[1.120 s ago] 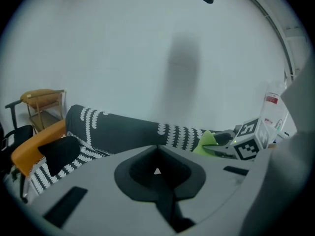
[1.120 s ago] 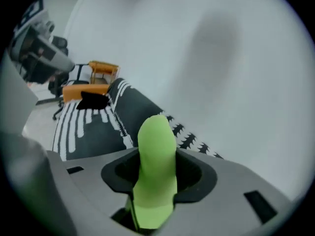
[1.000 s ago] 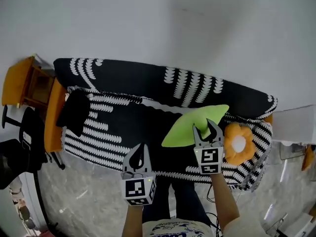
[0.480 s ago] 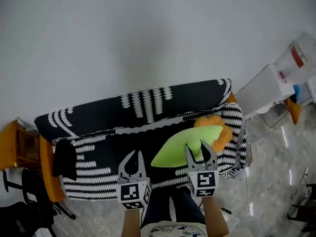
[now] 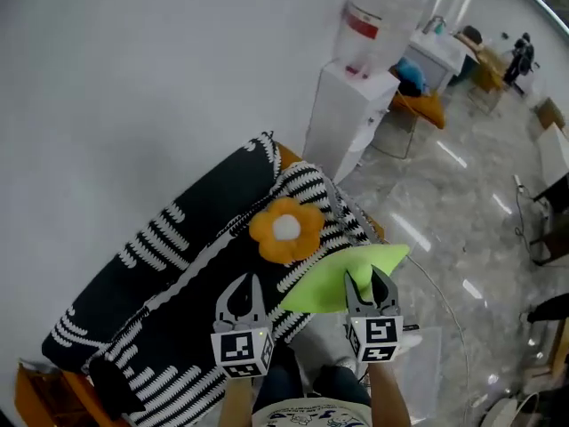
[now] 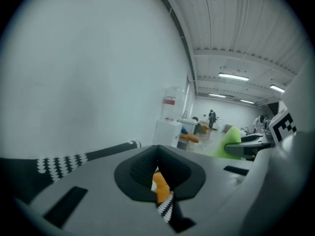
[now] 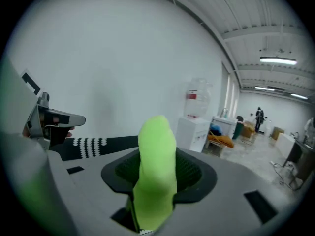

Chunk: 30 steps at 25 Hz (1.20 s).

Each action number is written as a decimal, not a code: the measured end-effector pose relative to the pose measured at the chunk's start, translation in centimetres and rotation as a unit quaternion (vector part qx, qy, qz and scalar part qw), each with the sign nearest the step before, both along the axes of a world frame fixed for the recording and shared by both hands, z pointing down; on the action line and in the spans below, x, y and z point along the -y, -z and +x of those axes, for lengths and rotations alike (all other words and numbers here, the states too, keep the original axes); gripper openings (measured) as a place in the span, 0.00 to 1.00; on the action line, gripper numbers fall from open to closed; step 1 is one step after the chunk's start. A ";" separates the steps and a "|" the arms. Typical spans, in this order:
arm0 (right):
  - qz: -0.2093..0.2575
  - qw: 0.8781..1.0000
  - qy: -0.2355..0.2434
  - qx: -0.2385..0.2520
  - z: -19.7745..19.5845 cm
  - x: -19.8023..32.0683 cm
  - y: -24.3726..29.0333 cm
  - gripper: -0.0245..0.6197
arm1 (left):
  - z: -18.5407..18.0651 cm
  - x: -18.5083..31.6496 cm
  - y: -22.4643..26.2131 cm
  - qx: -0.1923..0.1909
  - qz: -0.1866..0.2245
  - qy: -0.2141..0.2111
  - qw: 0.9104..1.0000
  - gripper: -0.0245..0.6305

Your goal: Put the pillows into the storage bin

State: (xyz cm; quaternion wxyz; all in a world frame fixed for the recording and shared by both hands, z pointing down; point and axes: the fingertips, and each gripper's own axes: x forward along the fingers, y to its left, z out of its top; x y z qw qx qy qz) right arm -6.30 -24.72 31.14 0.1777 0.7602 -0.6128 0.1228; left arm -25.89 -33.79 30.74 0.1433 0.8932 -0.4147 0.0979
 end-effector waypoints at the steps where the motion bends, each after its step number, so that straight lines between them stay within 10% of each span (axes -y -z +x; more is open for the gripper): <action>1: 0.001 1.000 -0.023 0.001 2.2 -1.9 0.2 0.34 | 2.6 -1.0 0.2 0.001 0.002 -0.023 1.000 0.06; 15: -0.034 0.962 -0.272 0.014 24.8 -36.7 -2.8 0.34 | 32.6 -26.2 -1.1 0.026 -0.001 -0.272 0.962 0.06; 30: -0.125 0.911 -0.384 0.080 30.8 -63.4 -17.3 0.34 | 46.6 -48.3 -8.7 0.092 -0.012 -0.421 0.902 0.06</action>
